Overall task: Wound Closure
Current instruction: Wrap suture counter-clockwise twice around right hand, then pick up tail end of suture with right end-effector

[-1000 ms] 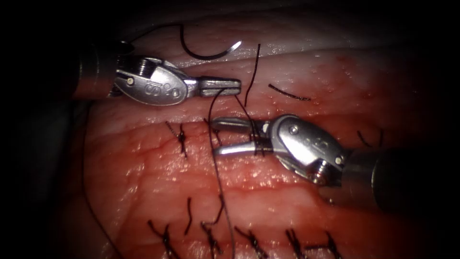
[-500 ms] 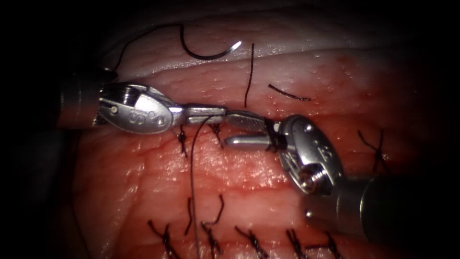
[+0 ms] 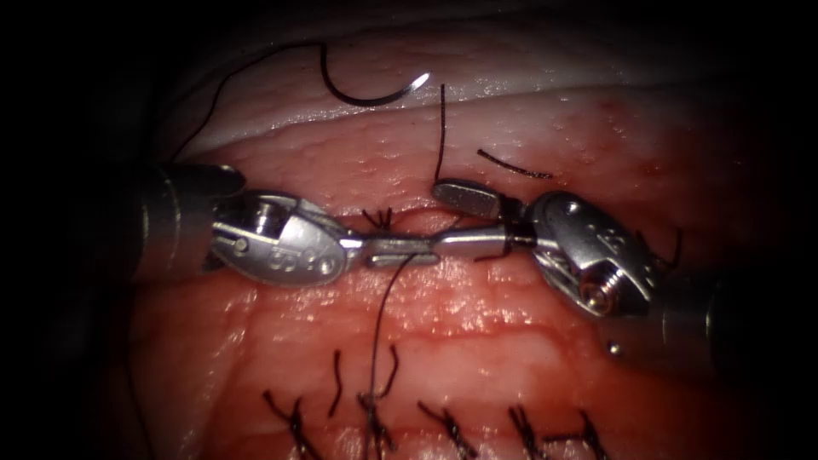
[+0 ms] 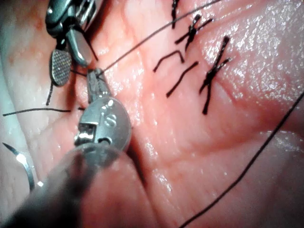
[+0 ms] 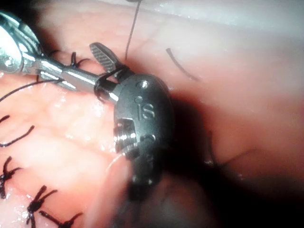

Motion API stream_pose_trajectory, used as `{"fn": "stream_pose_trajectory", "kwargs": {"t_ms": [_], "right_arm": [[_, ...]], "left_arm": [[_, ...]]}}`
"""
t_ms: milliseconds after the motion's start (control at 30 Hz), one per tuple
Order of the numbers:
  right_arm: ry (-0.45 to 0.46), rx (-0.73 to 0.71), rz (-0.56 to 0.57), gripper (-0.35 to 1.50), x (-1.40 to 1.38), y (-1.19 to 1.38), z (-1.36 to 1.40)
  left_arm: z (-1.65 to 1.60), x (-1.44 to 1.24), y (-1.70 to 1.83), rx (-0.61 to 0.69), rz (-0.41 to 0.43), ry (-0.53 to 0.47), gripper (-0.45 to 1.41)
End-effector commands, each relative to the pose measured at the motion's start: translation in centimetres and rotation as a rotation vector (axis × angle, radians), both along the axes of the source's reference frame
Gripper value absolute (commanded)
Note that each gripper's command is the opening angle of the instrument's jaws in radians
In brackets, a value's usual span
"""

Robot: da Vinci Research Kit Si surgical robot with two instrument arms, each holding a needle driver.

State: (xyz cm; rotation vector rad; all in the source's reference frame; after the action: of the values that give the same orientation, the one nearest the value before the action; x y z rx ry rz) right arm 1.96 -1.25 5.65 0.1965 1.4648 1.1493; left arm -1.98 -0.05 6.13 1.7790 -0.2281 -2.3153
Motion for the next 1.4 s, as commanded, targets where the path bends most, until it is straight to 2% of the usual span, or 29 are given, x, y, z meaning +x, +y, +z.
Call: {"fn": "stream_pose_trajectory", "kwargs": {"t_ms": [33, 200, 333, 467, 633, 733, 833, 1067, 1267, 1400], "right_arm": [[-0.012, 0.043, 0.034, 0.74, 0.1, 0.04, 0.04], [-0.006, 0.237, 0.192, 0.69, 0.12, 0.1, 0.0], [-0.036, 0.269, 0.244, 0.68, 0.13, 0.14, -0.01], [-0.137, 0.319, 0.262, 0.69, 0.16, 0.19, -0.01], [-0.229, 0.357, 0.289, 0.83, 0.19, 0.24, 0.03], [-0.259, 0.363, 0.307, 0.91, 0.18, 0.26, 0.06], [-0.278, 0.376, 0.329, 0.91, 0.16, 0.29, 0.11], [-0.309, 0.388, 0.364, 0.98, 0.13, 0.3, 0.32], [-0.284, 0.409, 0.361, 0.98, 0.17, 0.29, 0.41], [-0.275, 0.412, 0.361, 0.84, 0.25, 0.29, 0.43]], "left_arm": [[0.05, -0.06, 0.02, 0.001, -0.003, 0.0, -0.45], [0.06, -0.1, 0.03, 0.001, -0.007, 0.002, -0.45], [0.04, -0.12, 0.06, 0.005, -0.009, 0.001, -0.45], [-0.01, -0.14, 0.12, 0.011, -0.017, 0.007, -0.45], [-0.07, -0.18, 0.23, 0.022, -0.033, 0.027, -0.45], [-0.09, -0.19, 0.29, 0.027, -0.039, 0.031, -0.45], [-0.08, -0.19, 0.37, 0.033, -0.041, 0.031, -0.45], [0.14, -0.18, 0.55, 0.044, -0.049, 0.032, -0.45], [0.24, -0.15, 0.58, 0.05, -0.052, 0.033, -0.45], [0.25, -0.15, 0.56, 0.058, -0.054, 0.034, -0.45]]}}
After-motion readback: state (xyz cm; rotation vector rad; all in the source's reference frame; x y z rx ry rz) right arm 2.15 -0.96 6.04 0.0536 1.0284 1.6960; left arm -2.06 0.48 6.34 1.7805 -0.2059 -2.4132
